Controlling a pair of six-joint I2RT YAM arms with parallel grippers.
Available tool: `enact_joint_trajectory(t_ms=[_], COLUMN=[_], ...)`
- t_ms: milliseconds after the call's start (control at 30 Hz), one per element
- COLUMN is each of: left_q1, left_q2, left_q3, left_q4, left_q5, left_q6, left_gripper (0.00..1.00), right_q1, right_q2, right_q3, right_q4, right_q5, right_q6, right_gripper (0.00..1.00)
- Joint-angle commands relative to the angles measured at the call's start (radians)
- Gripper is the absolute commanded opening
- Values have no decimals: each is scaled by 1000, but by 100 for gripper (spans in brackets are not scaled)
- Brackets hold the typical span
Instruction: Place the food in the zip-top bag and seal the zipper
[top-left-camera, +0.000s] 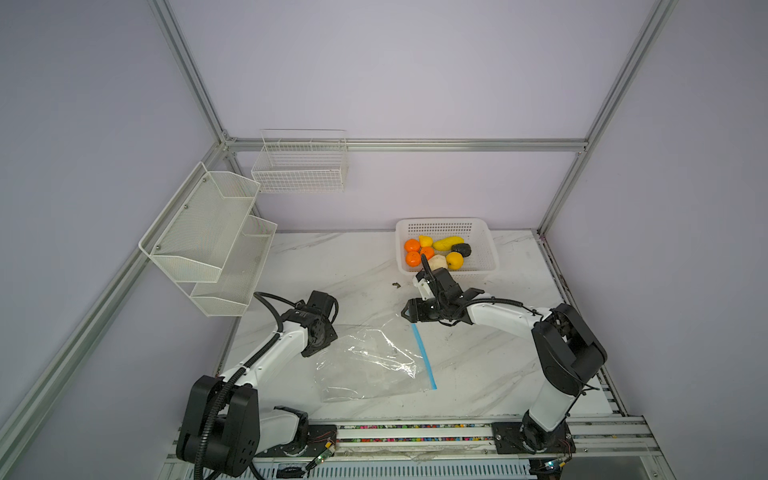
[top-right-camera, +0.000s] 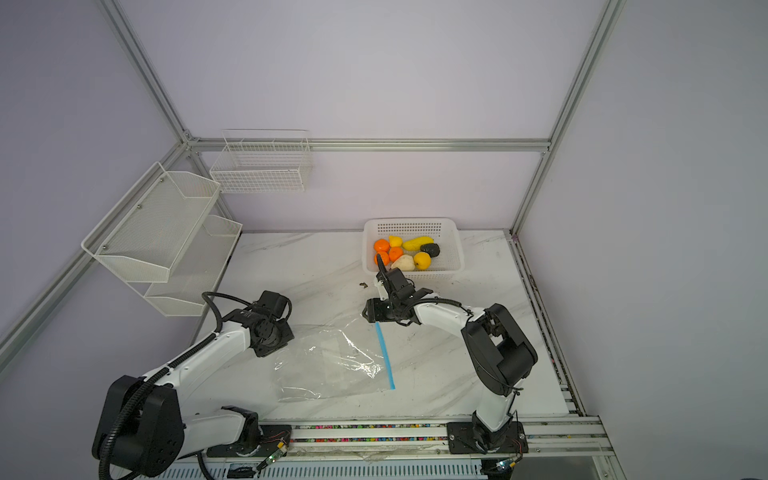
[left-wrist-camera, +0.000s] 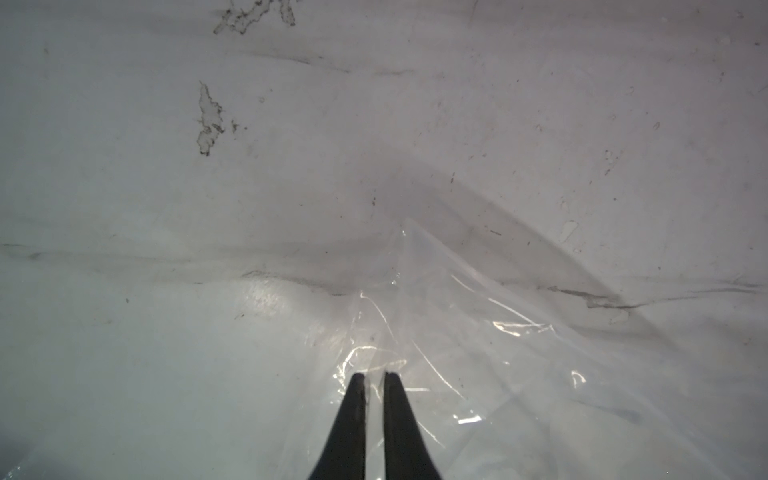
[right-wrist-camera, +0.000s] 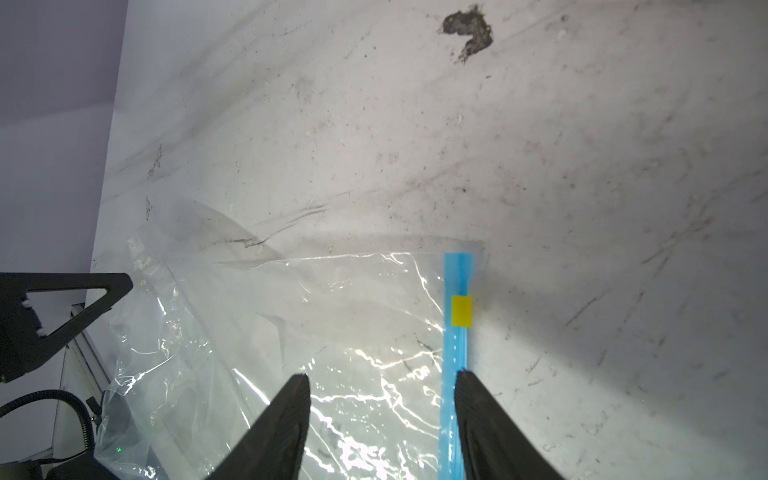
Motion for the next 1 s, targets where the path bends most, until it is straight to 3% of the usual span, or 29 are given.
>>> enact_joint_trajectory(t_ms=[0,567,800,867,967], left_q1=[7,20,97,109,109], left_q2=[16,197,202,195,180], left_q3=[64,222,210,206,225], left_q4=[29,118,145,148,136], left_q5=[-13,38,96,106,145], left_q6=[25,53,33,43,89], left_gripper=[10,0,0,5,21], right_q1=[8,8,8,8,7], right_q2=[-45,-107,-122,-128,-143], right_q3=[19,-31,-37,-42,-66], right_q4=[-52,-51,-52,-54,-46], right_q5=[13,44,45,39,-1], right_q6=[-2,15,31,38,36], right_gripper=[58,57,57,57,57])
